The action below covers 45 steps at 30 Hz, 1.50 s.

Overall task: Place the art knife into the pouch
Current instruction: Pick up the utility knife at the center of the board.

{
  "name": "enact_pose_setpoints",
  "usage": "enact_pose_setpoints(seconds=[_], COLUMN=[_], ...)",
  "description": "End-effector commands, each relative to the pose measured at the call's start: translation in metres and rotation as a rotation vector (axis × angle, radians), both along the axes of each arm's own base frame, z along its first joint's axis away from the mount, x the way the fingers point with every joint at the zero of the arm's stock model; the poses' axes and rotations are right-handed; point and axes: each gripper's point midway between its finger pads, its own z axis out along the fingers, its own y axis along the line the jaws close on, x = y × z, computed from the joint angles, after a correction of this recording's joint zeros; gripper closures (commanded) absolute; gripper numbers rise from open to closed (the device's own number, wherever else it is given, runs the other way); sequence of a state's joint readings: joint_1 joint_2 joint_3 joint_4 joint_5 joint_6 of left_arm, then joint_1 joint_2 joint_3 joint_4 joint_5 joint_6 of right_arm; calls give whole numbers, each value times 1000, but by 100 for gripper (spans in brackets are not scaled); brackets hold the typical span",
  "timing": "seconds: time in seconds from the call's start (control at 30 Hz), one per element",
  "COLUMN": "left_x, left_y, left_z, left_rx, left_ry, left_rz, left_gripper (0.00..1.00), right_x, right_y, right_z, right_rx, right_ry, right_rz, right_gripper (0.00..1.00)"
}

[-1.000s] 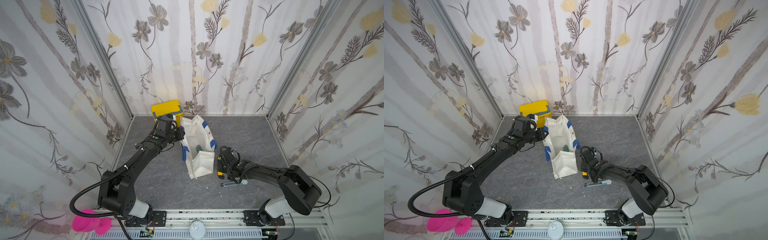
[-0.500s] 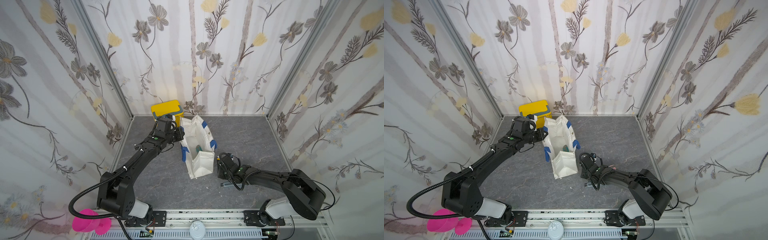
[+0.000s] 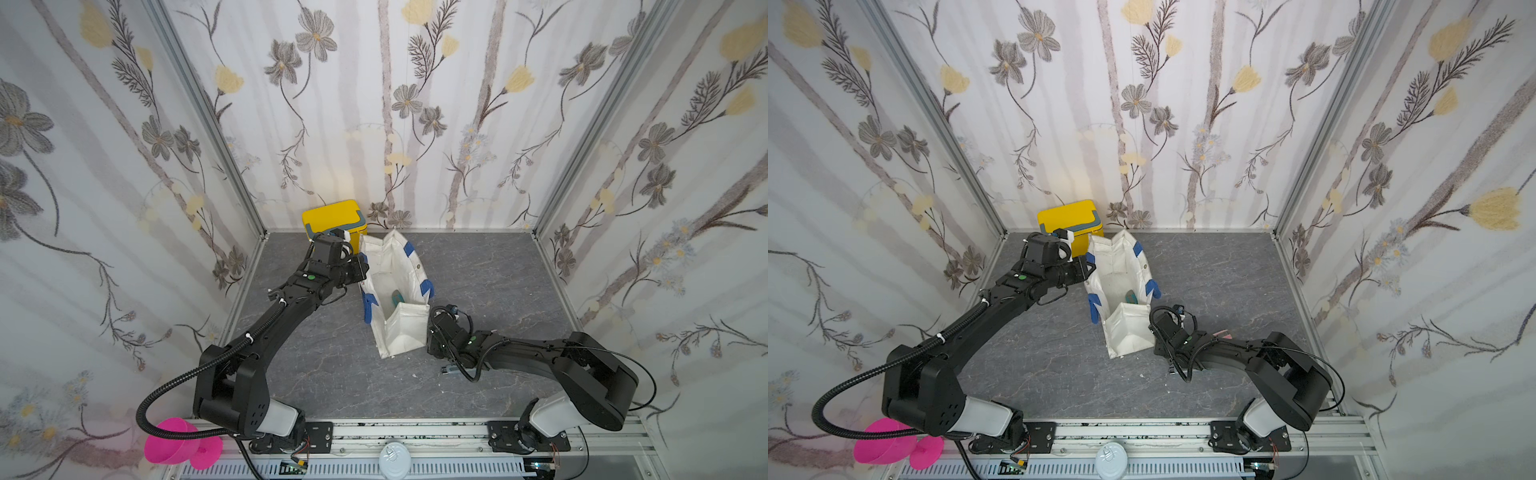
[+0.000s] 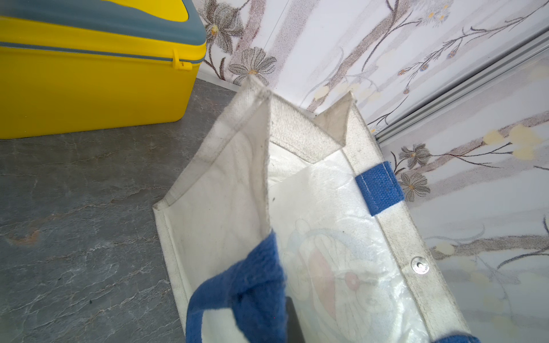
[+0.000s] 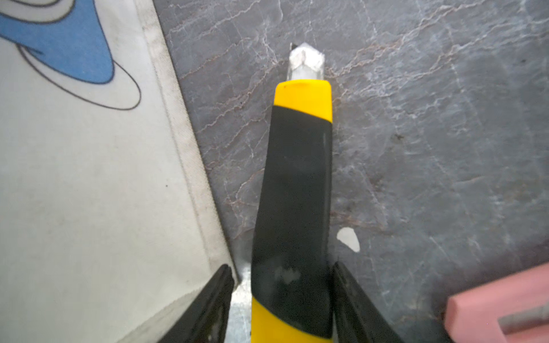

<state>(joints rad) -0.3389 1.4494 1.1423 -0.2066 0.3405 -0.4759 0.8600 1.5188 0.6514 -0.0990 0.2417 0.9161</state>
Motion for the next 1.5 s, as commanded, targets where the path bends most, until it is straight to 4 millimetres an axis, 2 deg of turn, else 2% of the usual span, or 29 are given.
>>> enact_pose_setpoints(seconds=[0.0,0.23,0.33,0.57,0.7,0.8,0.97,1.3,1.47], left_x=[-2,-2,-2,-3,-3,-3,-2,-1,-1], left_y=[-3,5,6,6,7,7,10,13,14], left_z=[9,14,15,14,13,11,9,12,12], left_rx=[-44,-71,-82,-97,-98,-101,-106,-114,-122], left_ry=[-8,-26,-30,-26,-28,-25,-22,-31,-32], left_rz=[-7,12,10,4,5,2,8,11,12], left_gripper=[100,100,100,100,100,100,100,100,100], right_x=[-27,-39,-40,-36,-34,-31,-21,-14,-7], right_y=[-14,-12,-13,-13,-12,-7,0,0,-2], right_z=[-16,-18,-17,-11,-9,-4,15,27,40], right_rx=[-56,-74,-67,-42,-40,-16,40,67,93], right_ry=[122,129,121,94,87,66,5,-21,-60], right_rz=[-29,-45,-61,-82,-85,-79,-89,-122,-150], right_gripper=[45,46,54,61,68,67,67,66,66])
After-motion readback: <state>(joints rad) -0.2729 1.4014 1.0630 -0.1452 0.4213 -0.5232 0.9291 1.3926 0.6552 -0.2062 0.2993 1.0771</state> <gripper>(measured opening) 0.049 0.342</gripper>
